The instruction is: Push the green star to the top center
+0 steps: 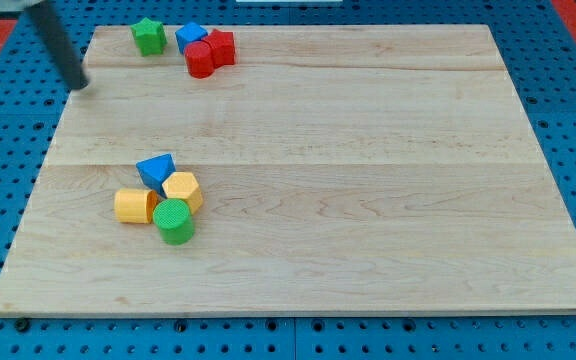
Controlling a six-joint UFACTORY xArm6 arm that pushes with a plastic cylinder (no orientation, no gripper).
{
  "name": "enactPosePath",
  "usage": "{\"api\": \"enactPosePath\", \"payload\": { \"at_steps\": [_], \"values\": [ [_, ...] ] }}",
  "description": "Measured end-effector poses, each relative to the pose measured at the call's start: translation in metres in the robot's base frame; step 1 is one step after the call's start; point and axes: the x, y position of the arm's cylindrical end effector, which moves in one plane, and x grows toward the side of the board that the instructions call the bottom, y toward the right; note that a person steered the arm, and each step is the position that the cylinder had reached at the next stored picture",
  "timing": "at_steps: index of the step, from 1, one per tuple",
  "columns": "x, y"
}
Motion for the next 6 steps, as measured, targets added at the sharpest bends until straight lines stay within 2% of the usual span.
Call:
{"api": "enactPosePath", "payload": {
  "at_steps": [1,3,4,6],
  "values": [
    [-0.048,0.040],
    [-0.085,0.009],
    [-0.085,0.009],
    [-0.028,0.233]
  ]
}}
